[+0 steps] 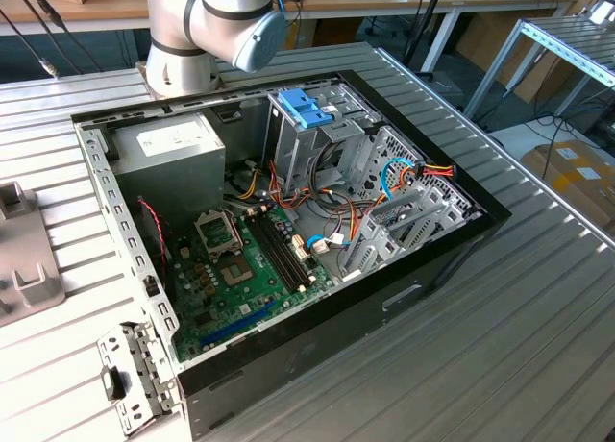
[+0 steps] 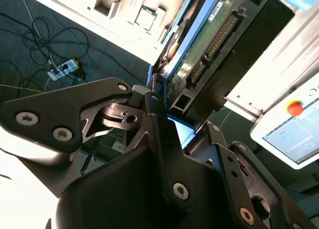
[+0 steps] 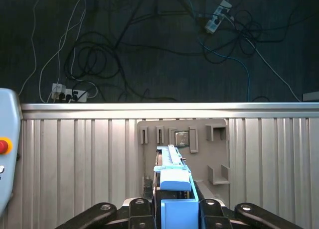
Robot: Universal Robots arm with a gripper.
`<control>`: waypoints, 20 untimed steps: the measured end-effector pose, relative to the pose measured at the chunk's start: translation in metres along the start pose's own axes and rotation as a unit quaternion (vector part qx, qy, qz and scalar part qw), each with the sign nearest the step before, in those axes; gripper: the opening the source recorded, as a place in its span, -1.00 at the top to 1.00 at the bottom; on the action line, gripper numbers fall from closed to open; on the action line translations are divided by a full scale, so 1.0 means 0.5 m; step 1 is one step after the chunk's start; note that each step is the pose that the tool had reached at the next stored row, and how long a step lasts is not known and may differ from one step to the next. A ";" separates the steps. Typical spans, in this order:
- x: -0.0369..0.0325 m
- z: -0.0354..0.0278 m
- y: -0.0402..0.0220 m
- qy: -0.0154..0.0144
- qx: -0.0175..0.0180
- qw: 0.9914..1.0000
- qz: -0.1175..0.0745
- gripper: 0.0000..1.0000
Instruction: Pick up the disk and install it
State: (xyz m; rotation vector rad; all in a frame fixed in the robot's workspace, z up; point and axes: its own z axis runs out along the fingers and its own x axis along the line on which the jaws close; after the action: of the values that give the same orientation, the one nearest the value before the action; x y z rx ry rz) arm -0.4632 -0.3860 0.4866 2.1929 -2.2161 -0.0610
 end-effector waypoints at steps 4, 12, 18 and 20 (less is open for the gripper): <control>0.005 0.000 0.000 0.000 0.000 1.000 0.000 0.25; 0.018 0.000 -0.001 0.000 0.000 1.000 0.000 0.25; 0.024 0.000 -0.003 0.000 0.000 1.000 0.000 0.25; 0.024 0.000 -0.004 0.000 0.000 1.000 0.000 0.25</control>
State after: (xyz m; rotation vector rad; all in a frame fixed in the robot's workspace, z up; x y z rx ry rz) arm -0.4615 -0.3982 0.4862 2.1930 -2.2162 -0.0607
